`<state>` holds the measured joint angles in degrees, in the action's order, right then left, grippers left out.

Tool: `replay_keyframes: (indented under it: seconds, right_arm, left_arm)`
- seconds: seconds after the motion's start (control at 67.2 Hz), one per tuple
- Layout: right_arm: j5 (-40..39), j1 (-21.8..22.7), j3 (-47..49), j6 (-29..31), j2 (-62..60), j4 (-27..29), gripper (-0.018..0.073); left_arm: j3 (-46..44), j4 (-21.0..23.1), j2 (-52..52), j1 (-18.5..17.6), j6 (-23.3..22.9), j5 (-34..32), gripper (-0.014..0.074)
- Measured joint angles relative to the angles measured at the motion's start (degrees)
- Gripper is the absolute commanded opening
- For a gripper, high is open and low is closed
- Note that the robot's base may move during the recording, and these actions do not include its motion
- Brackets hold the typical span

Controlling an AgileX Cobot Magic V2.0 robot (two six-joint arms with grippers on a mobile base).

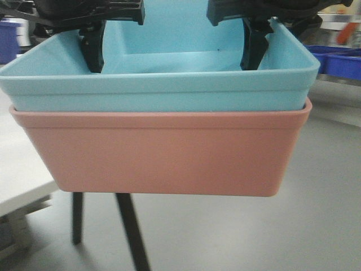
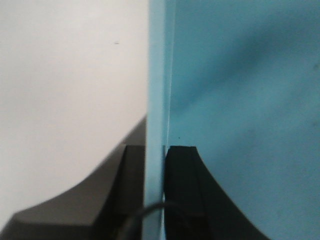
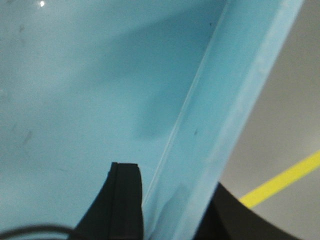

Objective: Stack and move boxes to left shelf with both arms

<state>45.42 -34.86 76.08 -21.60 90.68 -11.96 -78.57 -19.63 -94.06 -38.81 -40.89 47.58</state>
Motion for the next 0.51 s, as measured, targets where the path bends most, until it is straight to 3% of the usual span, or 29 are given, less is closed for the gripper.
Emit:
replay_keyframes:
  seconds: [0.506]
  right_arm:
    - [0.0, 0.0, 0.0, 0.0, 0.0, 0.0, 0.0055]
  left_arm:
    - [0.0, -0.1, 0.0, 0.0, 0.0, -0.1, -0.0003]
